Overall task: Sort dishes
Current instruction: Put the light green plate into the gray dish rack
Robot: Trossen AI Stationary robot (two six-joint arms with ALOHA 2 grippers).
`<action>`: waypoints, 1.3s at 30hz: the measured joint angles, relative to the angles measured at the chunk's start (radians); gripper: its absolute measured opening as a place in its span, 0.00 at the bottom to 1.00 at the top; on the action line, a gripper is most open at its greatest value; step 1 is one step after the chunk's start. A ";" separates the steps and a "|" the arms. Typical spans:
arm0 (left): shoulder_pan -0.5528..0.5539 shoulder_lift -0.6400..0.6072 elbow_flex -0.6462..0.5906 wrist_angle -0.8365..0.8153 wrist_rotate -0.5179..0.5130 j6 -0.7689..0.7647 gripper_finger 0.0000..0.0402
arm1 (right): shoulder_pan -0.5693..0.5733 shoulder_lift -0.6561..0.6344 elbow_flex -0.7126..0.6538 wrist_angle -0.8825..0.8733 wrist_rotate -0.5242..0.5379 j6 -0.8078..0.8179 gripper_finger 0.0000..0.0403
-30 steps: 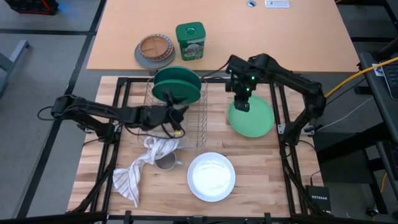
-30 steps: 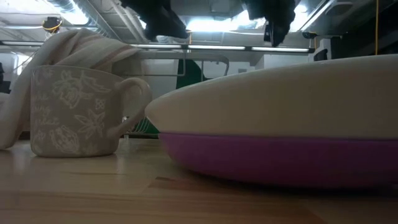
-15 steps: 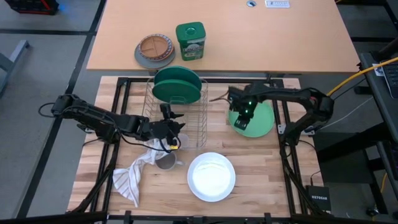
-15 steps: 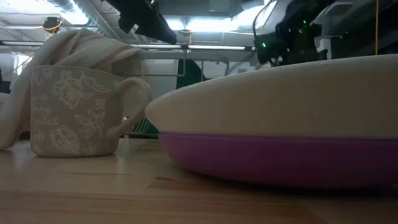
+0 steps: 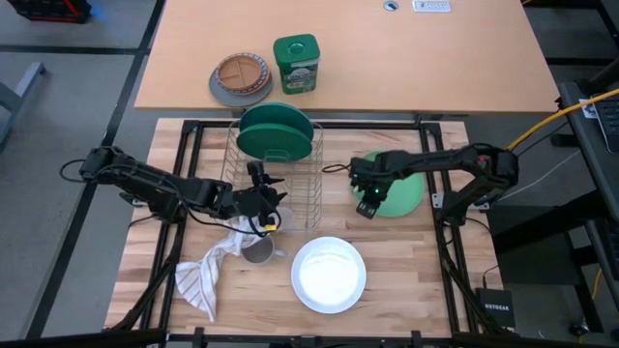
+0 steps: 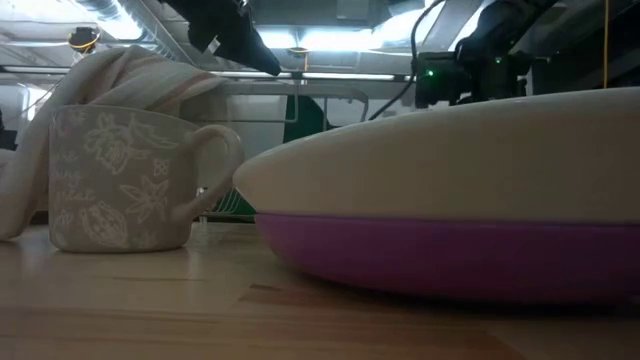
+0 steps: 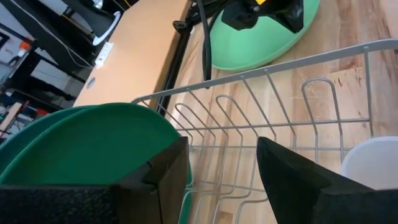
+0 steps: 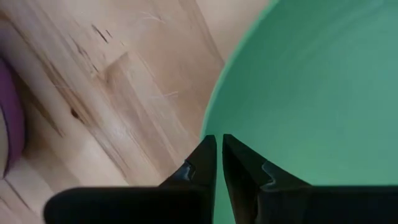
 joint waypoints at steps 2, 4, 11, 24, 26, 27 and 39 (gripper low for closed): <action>0.000 0.000 0.000 0.000 0.000 -0.012 0.45 | 0.018 0.000 0.000 0.008 0.013 0.001 0.08; 0.000 0.000 0.000 0.000 0.000 -0.025 0.45 | 0.036 0.000 0.000 0.015 0.029 0.002 0.08; 0.000 0.000 0.000 0.001 0.000 -0.034 0.45 | 0.065 0.000 0.000 0.024 0.029 0.002 0.09; 0.001 0.000 0.000 0.002 0.000 -0.035 0.45 | 0.062 0.000 0.045 0.013 -0.051 0.055 0.31; 0.001 0.000 0.000 0.002 0.001 -0.036 0.45 | 0.062 0.000 0.048 0.018 -0.051 0.055 0.32; 0.001 0.000 0.000 0.002 0.000 -0.039 0.45 | 0.063 0.000 0.048 0.020 -0.050 0.056 0.32; 0.001 0.000 0.000 0.001 0.001 -0.044 0.45 | 0.064 0.007 0.048 0.035 0.037 0.167 0.33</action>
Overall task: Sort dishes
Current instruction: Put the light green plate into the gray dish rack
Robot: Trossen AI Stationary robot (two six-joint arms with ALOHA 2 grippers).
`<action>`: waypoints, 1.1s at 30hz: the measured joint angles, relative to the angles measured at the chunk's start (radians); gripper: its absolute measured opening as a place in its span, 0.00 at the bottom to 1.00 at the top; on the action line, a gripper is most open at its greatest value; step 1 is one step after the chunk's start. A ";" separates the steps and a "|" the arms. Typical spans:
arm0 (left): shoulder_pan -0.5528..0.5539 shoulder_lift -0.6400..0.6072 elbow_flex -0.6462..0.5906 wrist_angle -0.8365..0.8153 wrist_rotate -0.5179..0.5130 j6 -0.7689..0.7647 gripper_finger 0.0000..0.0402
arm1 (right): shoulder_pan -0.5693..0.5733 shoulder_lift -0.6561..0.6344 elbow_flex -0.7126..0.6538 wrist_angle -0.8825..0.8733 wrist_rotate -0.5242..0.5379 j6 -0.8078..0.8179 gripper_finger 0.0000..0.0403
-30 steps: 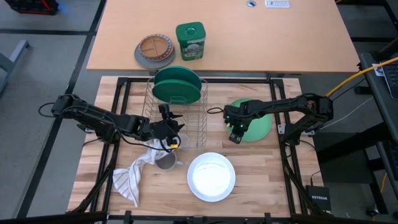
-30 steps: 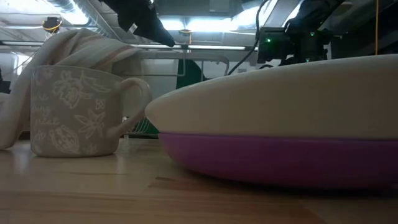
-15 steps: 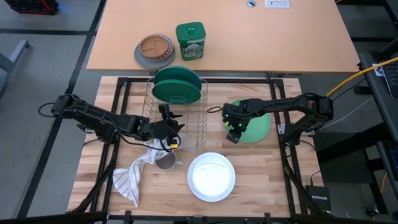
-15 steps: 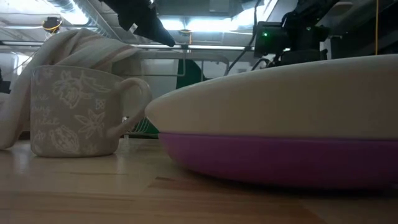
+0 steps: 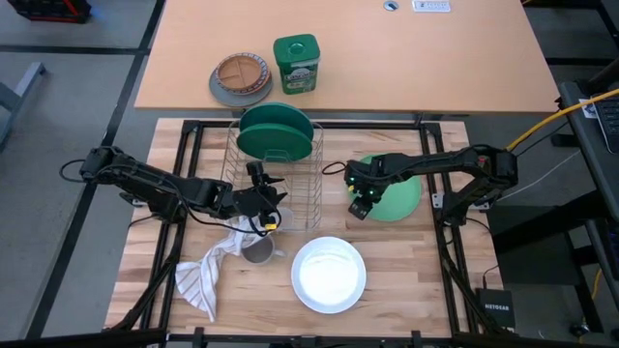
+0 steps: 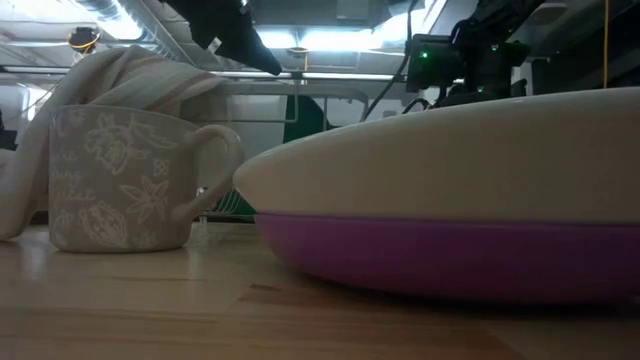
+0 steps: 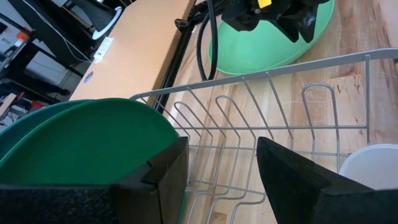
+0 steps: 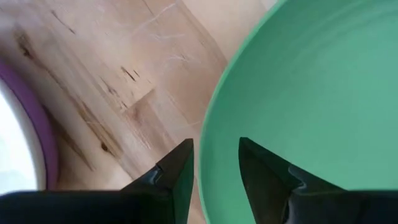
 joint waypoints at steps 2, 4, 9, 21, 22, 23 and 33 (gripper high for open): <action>0.000 0.000 0.000 0.000 0.000 -0.001 0.45 | 0.012 0.000 0.000 0.015 0.004 0.009 0.33; 0.000 0.000 0.000 0.000 0.000 -0.001 0.45 | 0.029 0.000 0.000 0.020 0.019 0.011 0.33; 0.000 0.000 0.000 0.000 0.000 -0.001 0.45 | 0.084 0.007 0.000 0.046 0.080 0.011 0.33; 0.000 0.000 0.000 -0.001 0.000 -0.022 0.45 | 0.117 0.062 -0.020 0.066 0.199 0.047 0.33; 0.000 0.000 0.000 -0.001 0.000 -0.022 0.45 | 0.117 0.065 -0.023 0.067 0.205 0.061 0.33; 0.000 0.000 0.000 -0.001 0.000 -0.021 0.45 | 0.117 0.068 -0.030 0.064 0.215 0.069 0.33; 0.000 0.000 0.000 0.000 0.000 -0.023 0.45 | 0.117 0.098 -0.033 0.041 0.270 0.090 0.18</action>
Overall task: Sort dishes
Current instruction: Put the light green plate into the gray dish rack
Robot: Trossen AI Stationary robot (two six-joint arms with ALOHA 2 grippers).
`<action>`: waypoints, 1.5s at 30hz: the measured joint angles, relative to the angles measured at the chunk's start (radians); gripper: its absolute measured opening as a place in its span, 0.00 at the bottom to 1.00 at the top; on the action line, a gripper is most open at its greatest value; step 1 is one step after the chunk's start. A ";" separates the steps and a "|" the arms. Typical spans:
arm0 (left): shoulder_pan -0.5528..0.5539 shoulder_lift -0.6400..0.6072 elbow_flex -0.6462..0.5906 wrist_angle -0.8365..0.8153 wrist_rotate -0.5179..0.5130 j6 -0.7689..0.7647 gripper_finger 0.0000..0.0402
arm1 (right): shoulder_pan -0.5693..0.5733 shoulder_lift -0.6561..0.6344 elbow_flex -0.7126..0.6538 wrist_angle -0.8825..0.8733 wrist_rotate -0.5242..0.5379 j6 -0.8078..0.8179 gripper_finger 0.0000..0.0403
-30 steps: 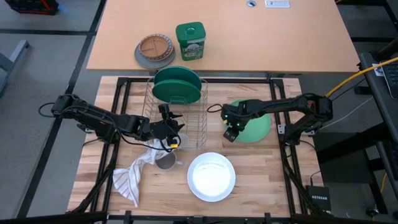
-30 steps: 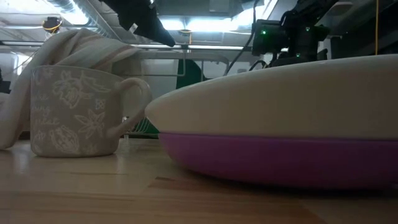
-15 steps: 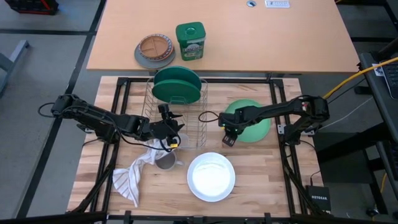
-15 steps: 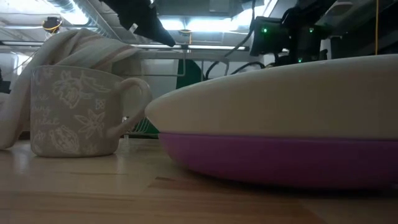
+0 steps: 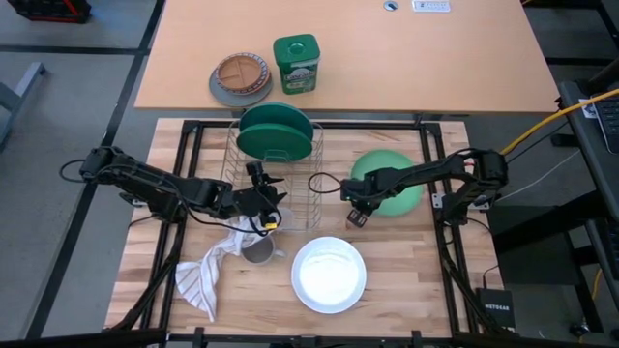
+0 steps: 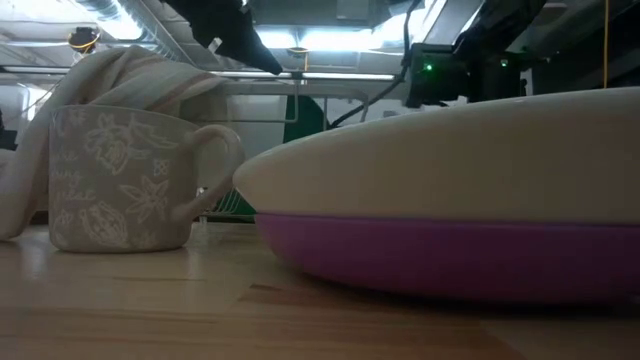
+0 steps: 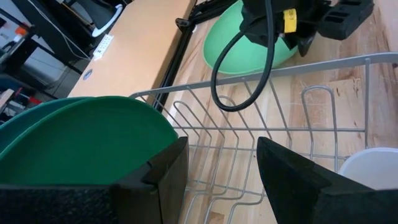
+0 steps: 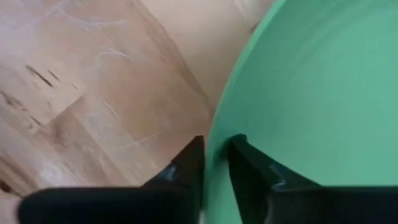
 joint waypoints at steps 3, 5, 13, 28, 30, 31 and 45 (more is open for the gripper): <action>0.000 0.000 0.000 -0.001 0.000 0.000 0.45 | 0.000 -0.002 0.002 -0.005 0.030 -0.001 0.08; 0.000 0.000 0.000 -0.001 0.000 0.000 0.45 | 0.000 -0.003 0.002 -0.014 0.070 -0.005 0.04; 0.000 0.000 0.000 0.000 0.000 0.003 0.45 | 0.000 0.002 -0.001 -0.083 0.194 -0.003 0.02; 0.000 0.000 0.000 0.001 0.000 0.000 0.45 | 0.000 0.002 0.149 -0.339 0.190 -0.041 0.02; 0.000 0.000 0.000 0.001 0.000 0.000 0.45 | -0.001 0.002 0.190 -0.385 0.170 -0.064 0.02; 0.000 0.000 0.000 0.001 0.000 0.000 0.45 | -0.001 0.002 0.212 -0.407 0.162 -0.075 0.02; 0.000 0.000 0.000 0.001 0.000 0.006 0.45 | -0.003 0.002 0.637 -0.798 -0.007 -0.133 0.02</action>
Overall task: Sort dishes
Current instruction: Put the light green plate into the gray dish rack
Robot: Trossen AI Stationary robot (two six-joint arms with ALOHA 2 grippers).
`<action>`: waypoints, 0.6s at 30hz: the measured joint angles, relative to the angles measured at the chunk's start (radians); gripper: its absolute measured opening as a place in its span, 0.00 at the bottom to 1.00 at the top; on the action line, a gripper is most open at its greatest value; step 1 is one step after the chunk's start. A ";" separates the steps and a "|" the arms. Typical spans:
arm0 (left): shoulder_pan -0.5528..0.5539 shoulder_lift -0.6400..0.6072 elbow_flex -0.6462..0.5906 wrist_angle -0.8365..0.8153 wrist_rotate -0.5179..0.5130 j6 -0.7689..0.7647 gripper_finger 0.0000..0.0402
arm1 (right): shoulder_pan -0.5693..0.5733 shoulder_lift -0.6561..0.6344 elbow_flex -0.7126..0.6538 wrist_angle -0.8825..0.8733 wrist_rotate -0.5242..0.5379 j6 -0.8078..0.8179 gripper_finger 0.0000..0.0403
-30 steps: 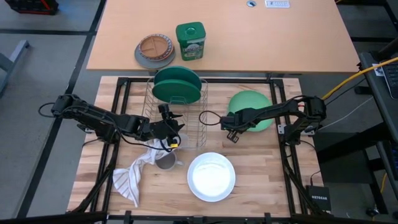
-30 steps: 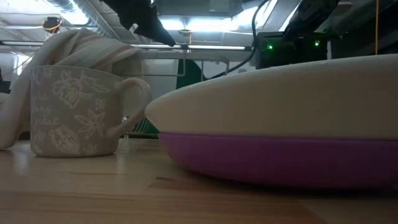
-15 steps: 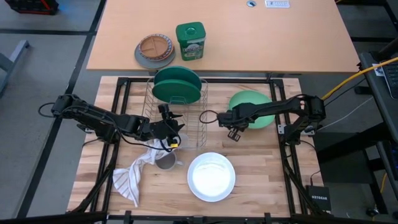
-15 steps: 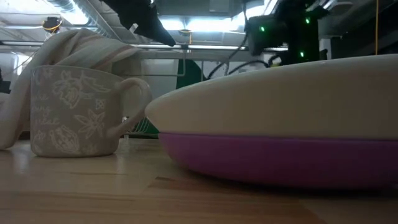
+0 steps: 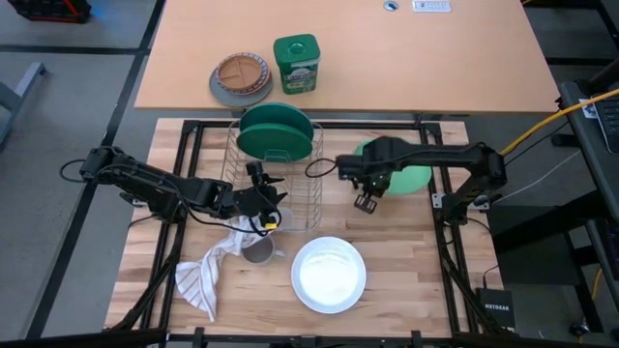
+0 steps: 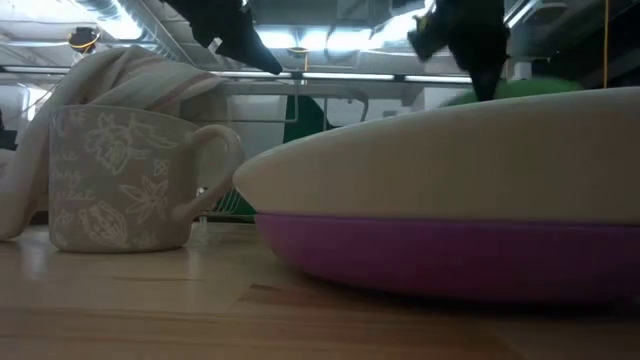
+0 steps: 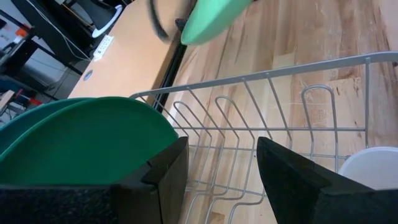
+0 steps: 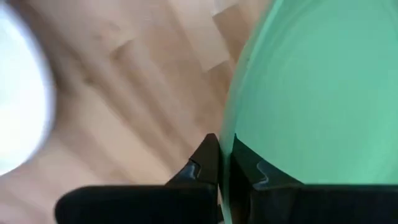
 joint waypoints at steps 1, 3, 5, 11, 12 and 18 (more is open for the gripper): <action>0.000 0.000 0.000 0.000 0.000 0.000 0.45 | -0.004 0.000 0.037 -0.026 -0.021 0.000 0.02; 0.000 0.000 0.000 0.000 0.000 0.000 0.45 | -0.014 0.000 0.113 -0.056 -0.077 0.000 0.02; -0.001 0.000 0.000 0.000 0.000 0.000 0.45 | -0.035 -0.010 0.179 -0.047 -0.172 -0.005 0.02; -0.001 0.000 0.000 0.001 0.088 0.026 0.45 | -0.115 -0.022 0.375 -0.049 -0.496 -0.035 0.02; -0.001 0.000 0.000 0.001 0.102 0.026 0.45 | -0.127 -0.022 0.404 -0.049 -0.525 -0.044 0.02; -0.001 0.000 0.000 0.000 0.122 0.019 0.45 | -0.178 -0.027 0.526 -0.050 -0.676 -0.114 0.02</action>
